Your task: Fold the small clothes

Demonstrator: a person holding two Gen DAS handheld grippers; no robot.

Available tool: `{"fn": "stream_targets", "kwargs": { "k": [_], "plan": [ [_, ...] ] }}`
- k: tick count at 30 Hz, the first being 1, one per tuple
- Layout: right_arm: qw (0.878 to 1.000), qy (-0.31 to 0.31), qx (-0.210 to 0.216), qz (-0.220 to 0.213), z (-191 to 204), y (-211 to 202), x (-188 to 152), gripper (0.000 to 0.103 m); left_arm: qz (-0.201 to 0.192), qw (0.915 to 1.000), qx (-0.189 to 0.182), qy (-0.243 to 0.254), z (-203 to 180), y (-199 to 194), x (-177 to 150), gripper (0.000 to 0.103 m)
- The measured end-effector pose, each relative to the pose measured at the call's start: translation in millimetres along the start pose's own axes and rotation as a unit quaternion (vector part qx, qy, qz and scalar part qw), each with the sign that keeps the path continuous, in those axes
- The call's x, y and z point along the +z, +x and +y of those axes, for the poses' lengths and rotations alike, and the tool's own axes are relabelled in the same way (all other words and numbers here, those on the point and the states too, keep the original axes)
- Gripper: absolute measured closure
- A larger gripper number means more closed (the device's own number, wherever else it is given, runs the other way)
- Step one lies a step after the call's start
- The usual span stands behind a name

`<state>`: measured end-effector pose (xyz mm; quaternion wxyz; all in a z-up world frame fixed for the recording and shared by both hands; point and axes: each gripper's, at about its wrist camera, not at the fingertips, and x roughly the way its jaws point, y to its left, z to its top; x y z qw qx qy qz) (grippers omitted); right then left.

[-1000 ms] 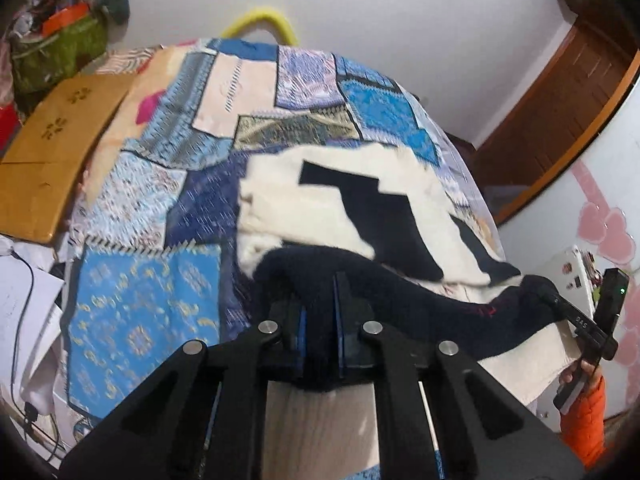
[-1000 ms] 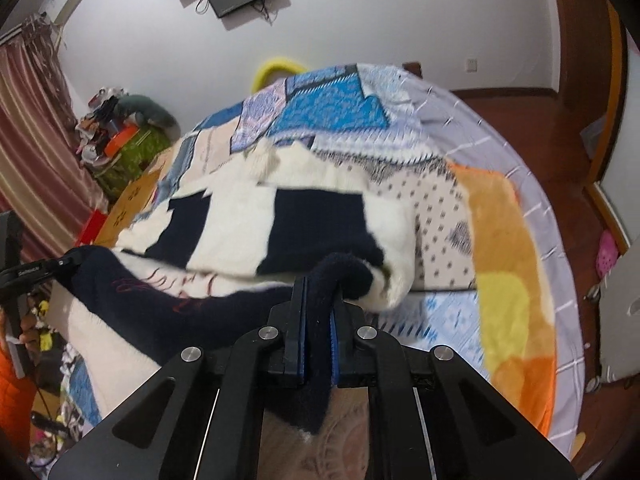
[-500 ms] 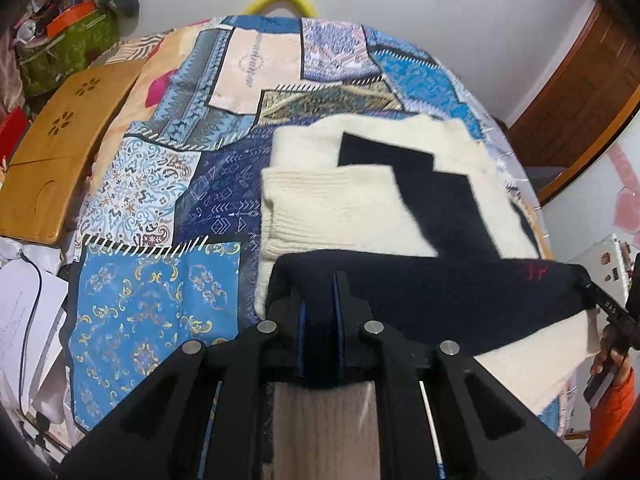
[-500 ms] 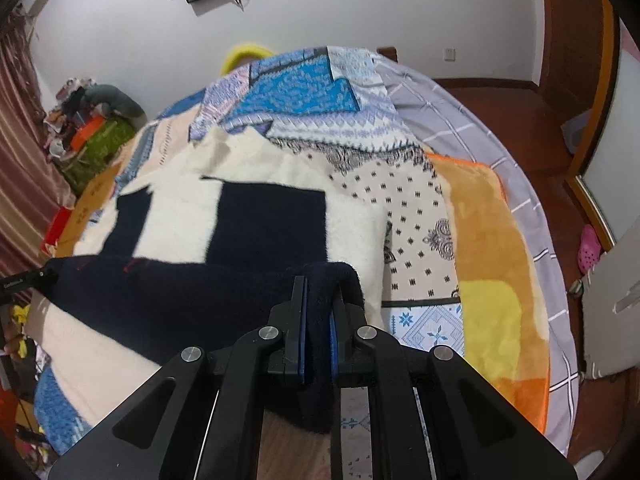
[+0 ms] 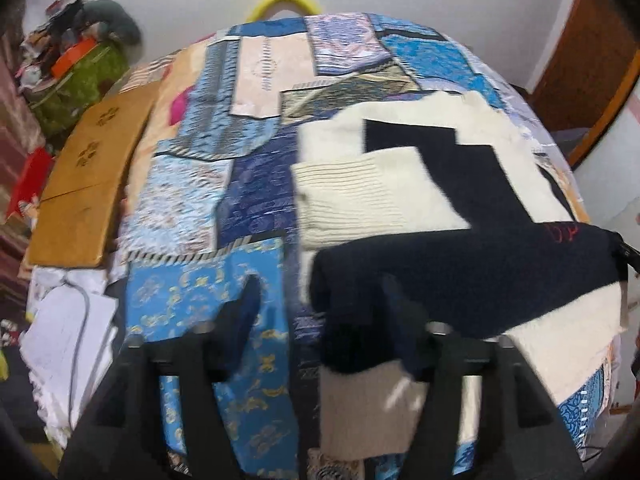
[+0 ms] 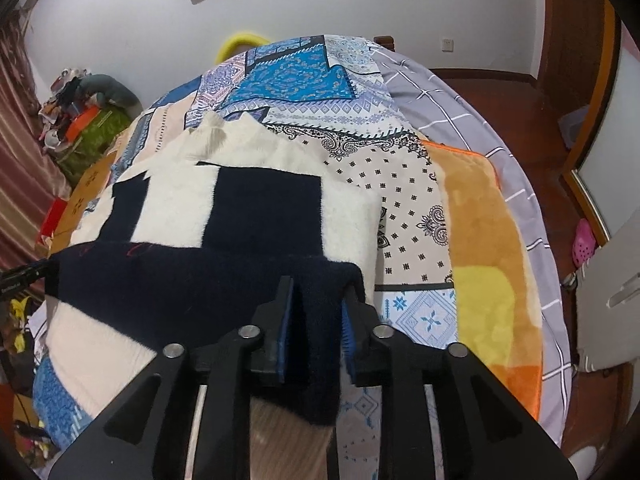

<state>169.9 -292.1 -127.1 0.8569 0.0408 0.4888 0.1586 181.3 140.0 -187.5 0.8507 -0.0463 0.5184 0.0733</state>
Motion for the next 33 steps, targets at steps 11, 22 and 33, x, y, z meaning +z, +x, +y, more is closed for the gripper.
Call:
{"fn": "stream_targets", "kwargs": {
  "k": [11, 22, 33],
  "plan": [
    [0.999, -0.018, -0.018, -0.027, 2, -42, -12, 0.049, -0.006, 0.9998, -0.010, -0.016, 11, -27, -18, 0.023],
    [0.998, 0.017, 0.025, 0.048, 1, -14, -55, 0.049, 0.055, 0.9960, -0.062, -0.034, 0, -3, -59, 0.023],
    [0.997, 0.007, 0.052, 0.063, 17, -4, -66, 0.056, 0.075, 0.9856, -0.132, -0.073, 2, 10, -66, 0.034]
  ]
}}
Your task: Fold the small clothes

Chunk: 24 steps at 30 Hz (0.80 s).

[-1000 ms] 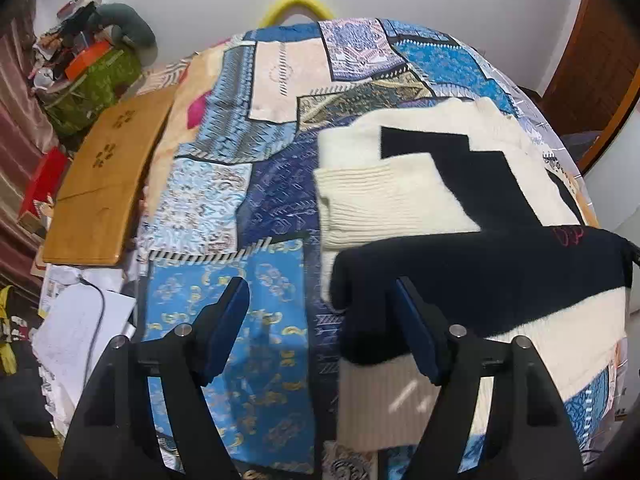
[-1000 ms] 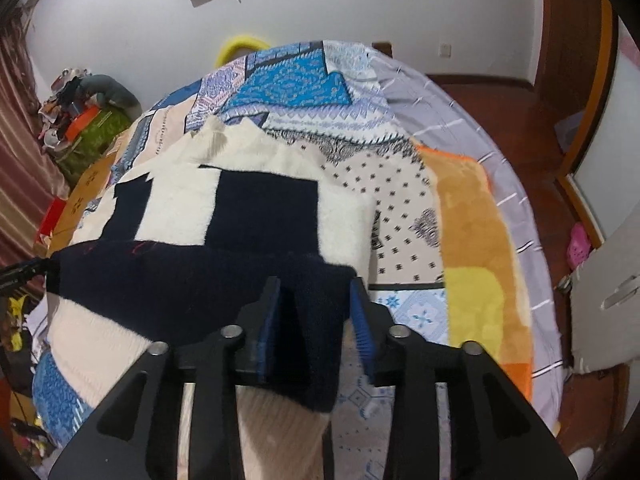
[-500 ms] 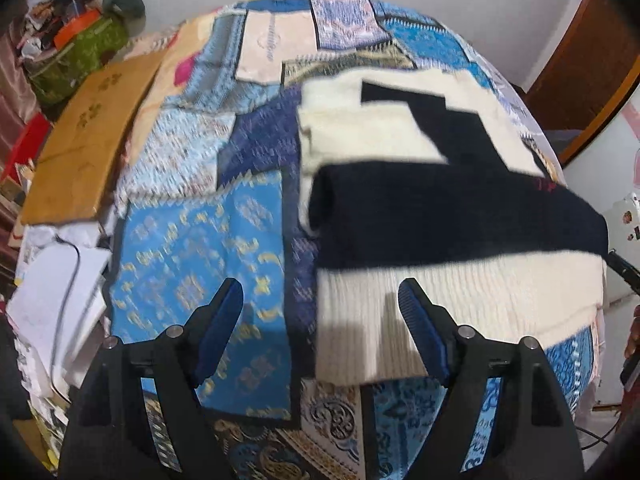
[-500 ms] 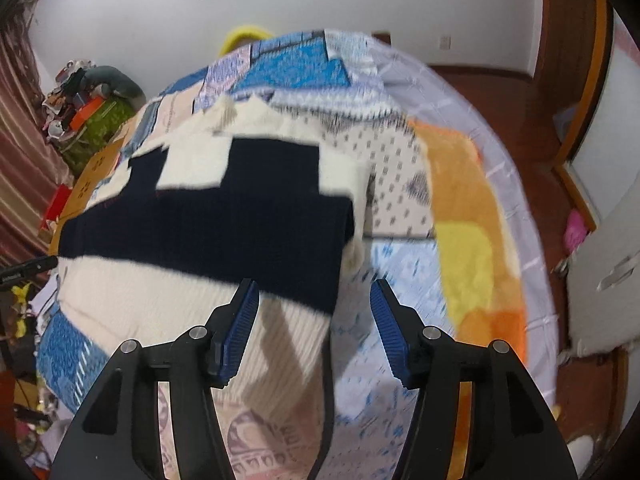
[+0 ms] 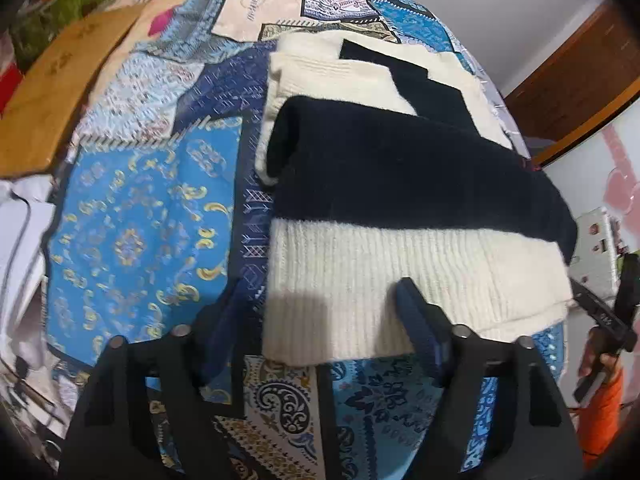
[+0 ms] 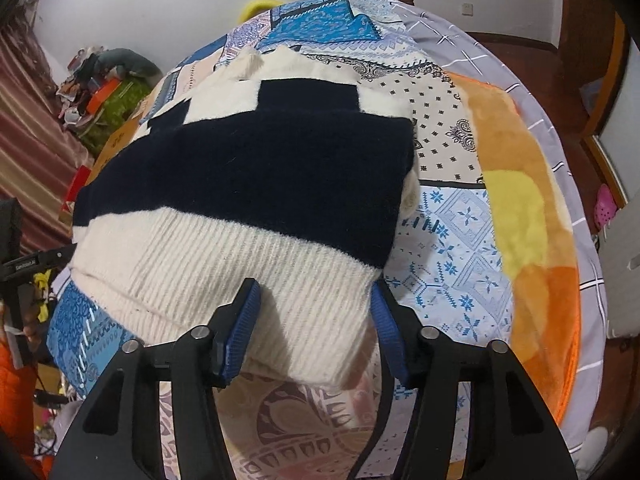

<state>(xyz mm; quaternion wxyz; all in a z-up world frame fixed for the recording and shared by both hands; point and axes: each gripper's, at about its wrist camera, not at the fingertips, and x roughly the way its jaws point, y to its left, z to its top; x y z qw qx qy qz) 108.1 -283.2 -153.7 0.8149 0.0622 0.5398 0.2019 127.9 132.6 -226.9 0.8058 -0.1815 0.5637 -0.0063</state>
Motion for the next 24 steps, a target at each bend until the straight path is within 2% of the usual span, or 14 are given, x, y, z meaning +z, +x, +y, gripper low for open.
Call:
{"fn": "stream_targets", "kwargs": {
  "k": [2, 4, 6, 7, 9, 12, 17, 23, 24],
  "plan": [
    [1.000, 0.003, 0.004, -0.001, -1, 0, 0, 0.065, 0.003, 0.9998, -0.019, -0.009, 2, 1, 0, 0.042],
    [1.000, 0.000, 0.006, 0.000, 0, 0, 1, 0.081, 0.002, 0.9994, -0.030, -0.015, 3, 0, -1, 0.049],
    [1.000, -0.006, 0.000, -0.007, 2, -2, 2, 0.089, -0.003, 0.9995, -0.029, -0.013, 2, -3, 0, 0.067],
    [1.000, -0.009, 0.001, -0.011, 2, -3, 4, 0.095, -0.004, 0.9994, -0.031, -0.012, 1, -4, 0, 0.072],
    [1.000, -0.012, 0.002, -0.018, 3, -6, 7, 0.095, -0.009, 0.9994, -0.033, -0.010, 1, -9, 1, 0.089],
    [0.999, -0.021, 0.000, -0.036, 6, -12, 14, 0.097, -0.030, 0.9991, -0.029, -0.003, -2, -21, 5, 0.095],
    [0.997, -0.044, -0.004, -0.066, 16, -27, 30, 0.098, -0.069, 0.9968, -0.039, 0.002, -8, -47, 16, 0.096],
    [0.992, -0.062, -0.007, -0.106, 25, -43, 56, 0.098, -0.124, 0.9911, -0.044, 0.019, -25, -78, 44, 0.096],
    [0.992, -0.063, -0.008, -0.112, 26, -45, 60, 0.101, -0.130, 0.9903, -0.044, 0.021, -27, -81, 50, 0.096]
  ]
}}
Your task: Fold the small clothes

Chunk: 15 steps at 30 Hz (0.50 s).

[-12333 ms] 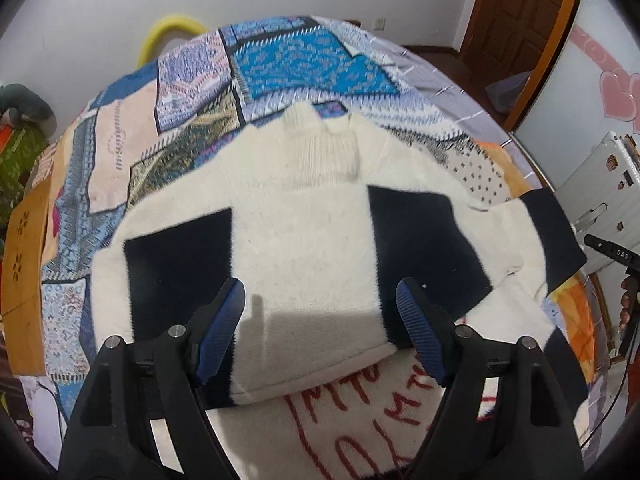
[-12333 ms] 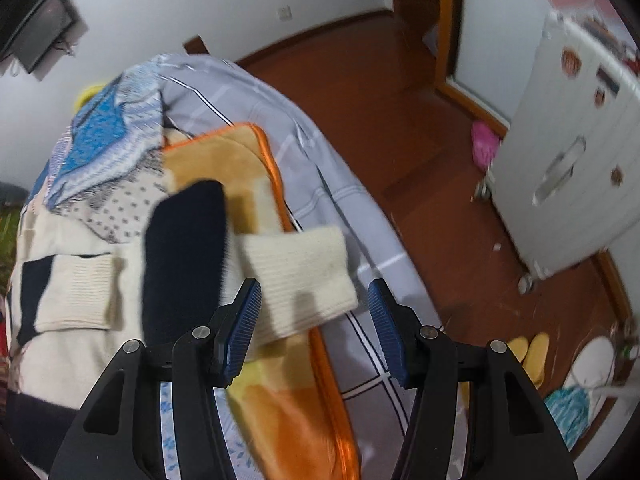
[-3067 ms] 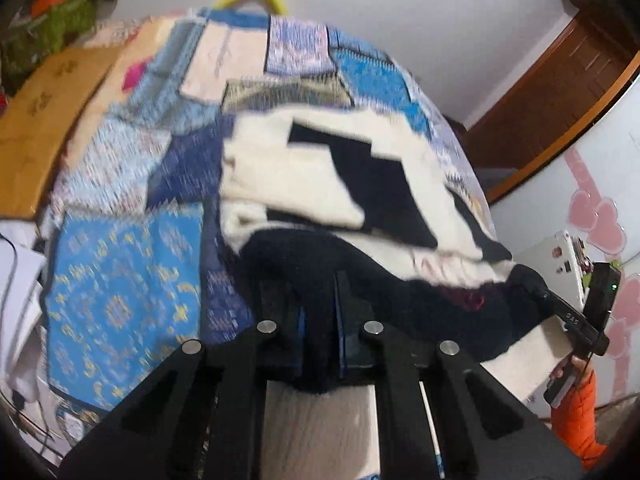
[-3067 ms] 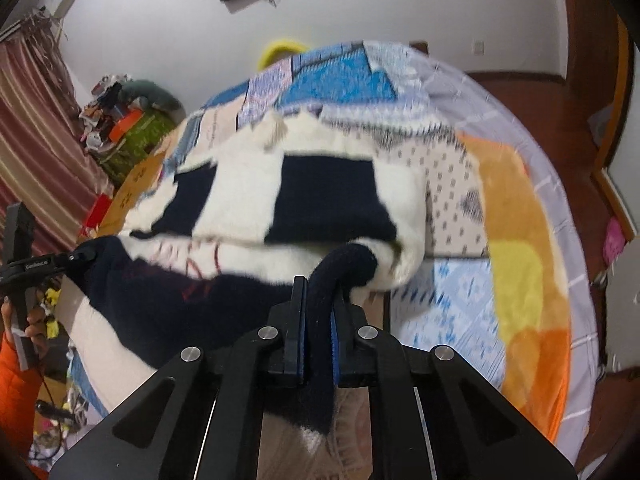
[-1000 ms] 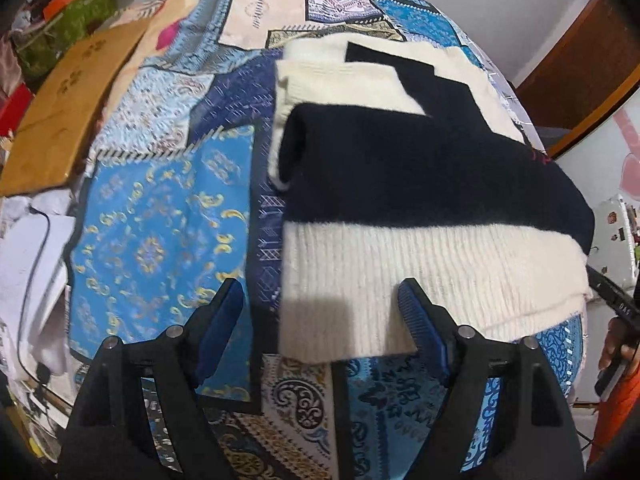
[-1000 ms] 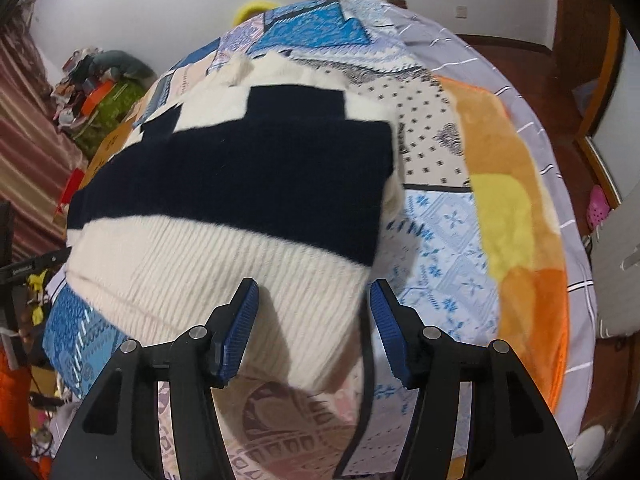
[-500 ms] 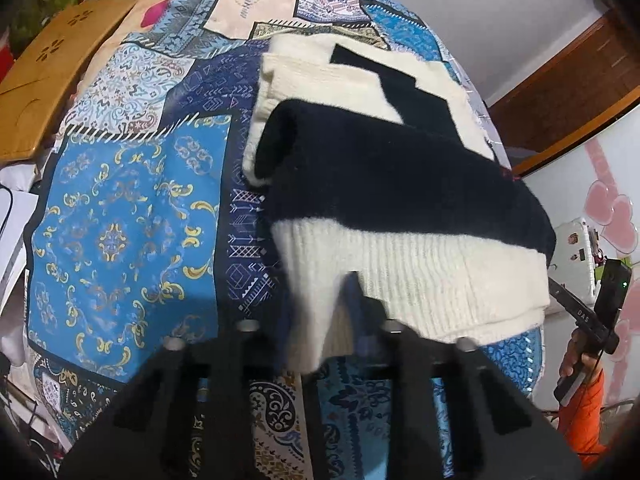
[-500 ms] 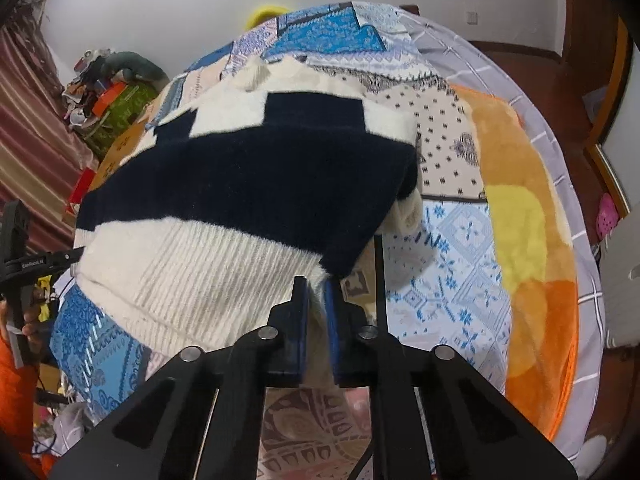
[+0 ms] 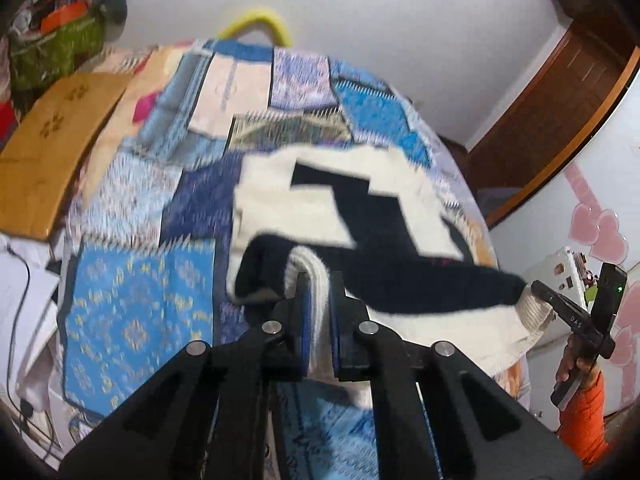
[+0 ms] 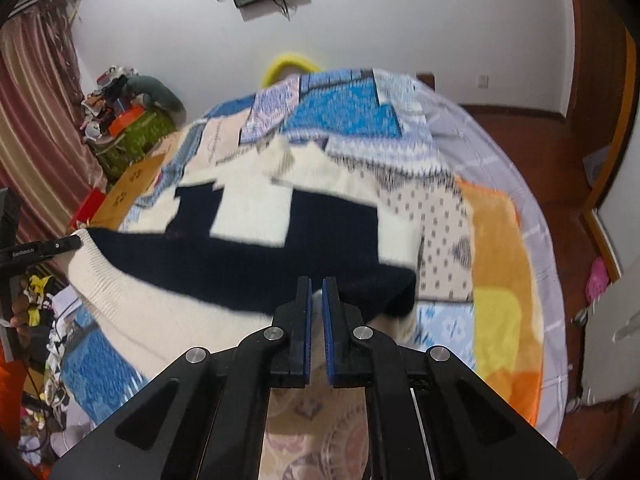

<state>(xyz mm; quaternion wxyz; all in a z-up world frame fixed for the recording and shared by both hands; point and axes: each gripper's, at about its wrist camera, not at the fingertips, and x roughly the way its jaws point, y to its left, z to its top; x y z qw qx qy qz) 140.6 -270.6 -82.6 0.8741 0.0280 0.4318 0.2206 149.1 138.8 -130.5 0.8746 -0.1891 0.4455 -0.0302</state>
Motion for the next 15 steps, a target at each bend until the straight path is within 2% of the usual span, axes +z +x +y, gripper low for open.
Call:
{"fn": "stream_targets", "kwargs": {
  "k": [5, 11, 12, 14, 15],
  "plan": [
    [1.000, 0.001, -0.011, -0.027, -6, 0, 26, 0.101, -0.015, 0.9999, 0.007, 0.003, -3, 4, 25, 0.096],
    [1.000, 0.021, -0.011, 0.013, -19, 14, 27, 0.101, -0.005, 0.9998, 0.017, 0.004, 1, 21, 34, 0.096],
    [0.999, 0.025, -0.013, 0.018, -21, 15, 23, 0.099, -0.003, 0.9998, 0.018, 0.005, 1, 24, 32, 0.096],
    [0.999, 0.037, -0.019, 0.034, -28, 16, 13, 0.087, 0.001, 0.9998, 0.018, 0.008, 1, 29, 29, 0.096],
    [0.998, 0.047, -0.022, 0.041, -31, 16, 8, 0.072, 0.003, 0.9998, 0.018, 0.010, 1, 31, 26, 0.096]
  ]
}}
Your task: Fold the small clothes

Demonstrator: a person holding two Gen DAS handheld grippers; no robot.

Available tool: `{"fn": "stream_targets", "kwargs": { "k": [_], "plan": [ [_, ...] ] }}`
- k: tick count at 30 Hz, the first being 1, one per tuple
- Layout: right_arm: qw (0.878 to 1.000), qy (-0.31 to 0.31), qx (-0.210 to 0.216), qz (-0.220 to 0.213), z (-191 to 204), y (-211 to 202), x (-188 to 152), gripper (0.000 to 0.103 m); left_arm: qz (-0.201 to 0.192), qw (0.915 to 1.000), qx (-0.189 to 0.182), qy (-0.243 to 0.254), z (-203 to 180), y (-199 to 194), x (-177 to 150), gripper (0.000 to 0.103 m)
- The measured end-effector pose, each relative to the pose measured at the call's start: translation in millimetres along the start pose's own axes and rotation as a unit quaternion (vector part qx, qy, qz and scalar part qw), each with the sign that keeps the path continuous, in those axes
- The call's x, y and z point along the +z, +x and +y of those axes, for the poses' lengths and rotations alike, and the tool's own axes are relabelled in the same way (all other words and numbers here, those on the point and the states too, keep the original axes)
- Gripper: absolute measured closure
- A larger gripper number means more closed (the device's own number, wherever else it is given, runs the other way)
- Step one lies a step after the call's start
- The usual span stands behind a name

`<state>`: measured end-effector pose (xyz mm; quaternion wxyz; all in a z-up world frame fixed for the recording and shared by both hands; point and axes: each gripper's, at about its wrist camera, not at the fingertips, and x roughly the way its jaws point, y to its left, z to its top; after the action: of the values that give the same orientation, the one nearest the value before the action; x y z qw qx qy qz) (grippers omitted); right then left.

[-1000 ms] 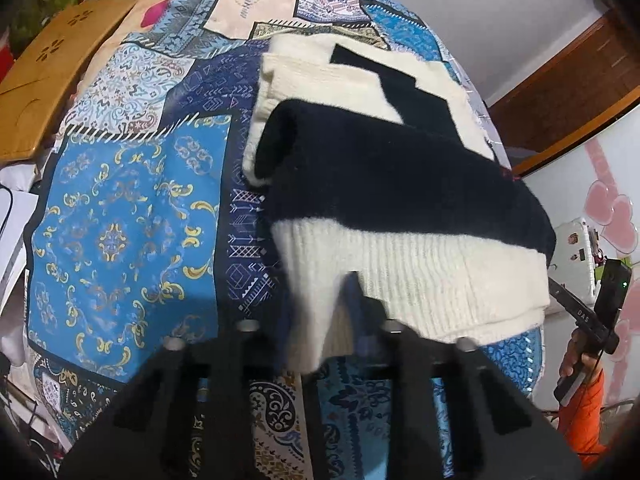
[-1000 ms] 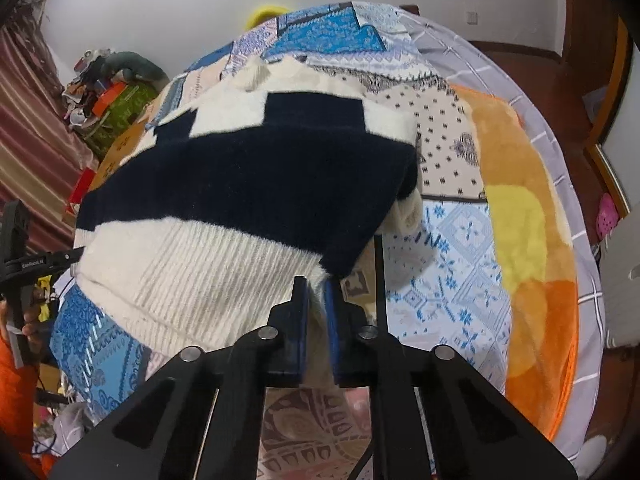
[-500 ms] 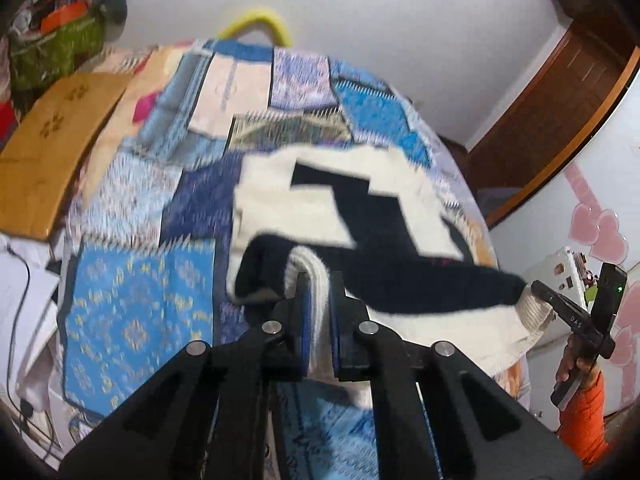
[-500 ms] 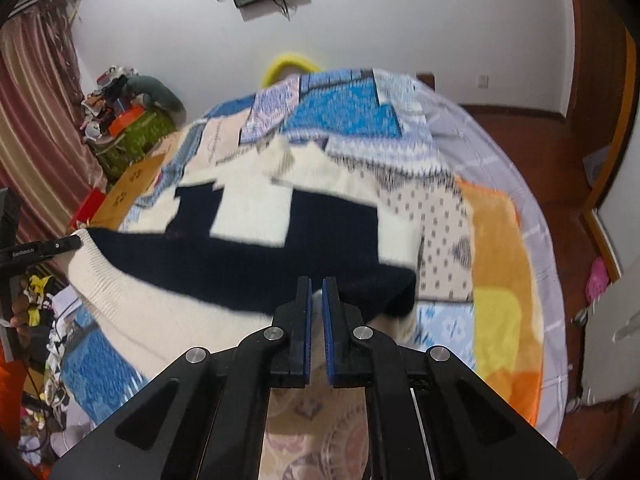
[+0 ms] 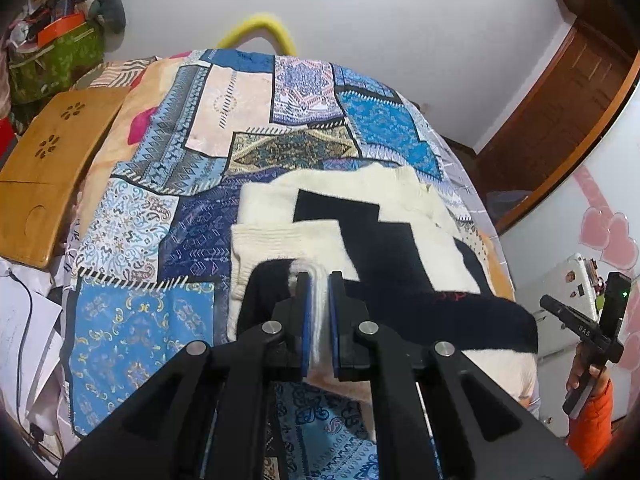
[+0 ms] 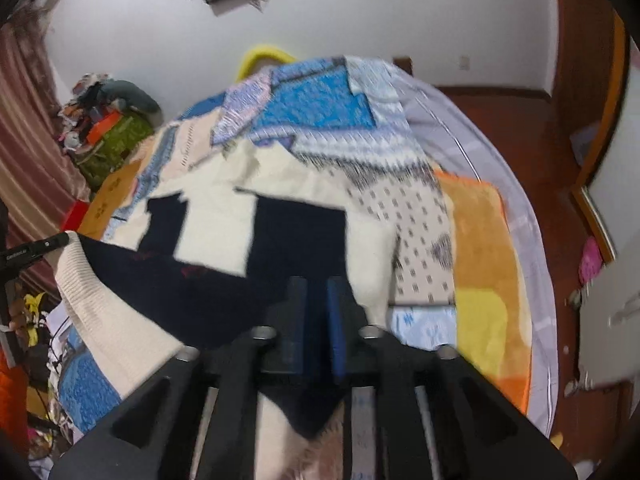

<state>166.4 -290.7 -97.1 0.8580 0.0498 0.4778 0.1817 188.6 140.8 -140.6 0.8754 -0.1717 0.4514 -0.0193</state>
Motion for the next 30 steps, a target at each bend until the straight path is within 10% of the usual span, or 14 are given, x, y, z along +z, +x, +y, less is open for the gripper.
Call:
{"fn": "stream_targets", "kwargs": {
  "k": [3, 19, 24, 30],
  "plan": [
    [1.000, 0.012, -0.002, 0.000, -6, -4, -15, 0.059, 0.004, 0.9999, 0.005, 0.011, -4, 4, -6, 0.096],
    [0.996, 0.020, 0.046, 0.078, 14, 19, -71, 0.059, 0.002, 0.9989, 0.022, 0.042, -18, -5, -27, 0.096],
    [0.995, 0.003, 0.069, 0.073, 24, 18, -69, 0.094, -0.008, 0.9986, 0.025, 0.046, -21, -10, -26, 0.096],
    [0.996, -0.025, 0.075, 0.031, 34, 4, -44, 0.096, -0.035, 0.9970, 0.039, 0.056, -26, -17, -14, 0.096]
  ]
}}
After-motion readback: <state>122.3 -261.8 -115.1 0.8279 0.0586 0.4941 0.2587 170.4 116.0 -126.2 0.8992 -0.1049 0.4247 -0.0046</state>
